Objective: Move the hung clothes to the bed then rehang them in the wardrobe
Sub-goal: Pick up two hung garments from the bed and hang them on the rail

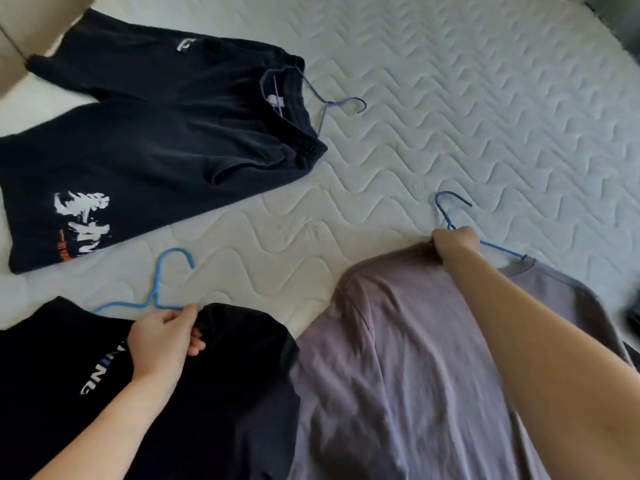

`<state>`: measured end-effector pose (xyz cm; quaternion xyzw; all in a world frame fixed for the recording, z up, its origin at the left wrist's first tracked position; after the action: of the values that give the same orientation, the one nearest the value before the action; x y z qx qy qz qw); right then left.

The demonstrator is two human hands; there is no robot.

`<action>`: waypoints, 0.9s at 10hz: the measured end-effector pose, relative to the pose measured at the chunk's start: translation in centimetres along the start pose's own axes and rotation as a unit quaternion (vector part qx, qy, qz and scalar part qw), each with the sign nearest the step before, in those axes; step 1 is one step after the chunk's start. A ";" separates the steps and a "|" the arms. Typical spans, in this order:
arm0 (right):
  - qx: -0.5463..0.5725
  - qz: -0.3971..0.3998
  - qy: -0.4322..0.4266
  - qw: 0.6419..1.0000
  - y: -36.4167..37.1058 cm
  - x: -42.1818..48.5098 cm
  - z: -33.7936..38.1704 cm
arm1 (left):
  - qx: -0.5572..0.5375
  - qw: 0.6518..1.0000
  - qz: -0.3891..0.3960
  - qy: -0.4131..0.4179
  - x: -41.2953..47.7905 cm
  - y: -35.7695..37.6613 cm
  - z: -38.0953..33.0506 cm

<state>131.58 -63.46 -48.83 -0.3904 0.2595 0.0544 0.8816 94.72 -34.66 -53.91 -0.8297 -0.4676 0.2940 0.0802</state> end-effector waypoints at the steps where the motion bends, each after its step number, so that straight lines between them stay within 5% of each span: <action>1: 0.074 0.042 0.001 0.996 0.2 -2.4 0.8 | -0.006 1.000 0.012 -0.026 -0.5 -0.1 -0.7; 4: 0.277 0.052 -0.079 0.956 -7.6 -21.7 -3.0 | -0.079 0.996 0.012 -0.048 -10.7 -7.1 -11.4; 7: 0.422 0.066 -0.118 0.896 -19.0 -39.9 -4.6 | -0.014 0.998 0.067 0.006 -26.5 -17.8 -22.0; 8: 0.430 0.162 -0.062 0.886 -23.3 -46.0 -1.2 | -0.033 0.998 0.060 0.014 -30.9 -22.3 -25.1; 9: 0.456 0.222 -0.147 0.849 -26.2 -51.8 1.6 | -0.047 0.997 0.048 0.041 -35.0 -26.8 -28.0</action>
<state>95.54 -74.85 -4.71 0.1360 0.2025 0.1812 0.9527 77.27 -44.74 -5.73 -0.8656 -0.4366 0.2409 0.0458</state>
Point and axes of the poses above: each hand's wrist, its own x-axis towards the middle knuckle, its own y-axis out of the palm, z = x × y, the point moved 4 cm from there along x, towards the middle knuckle, and after that the axes turned 10 degrees about z, right-handed, at the moved point
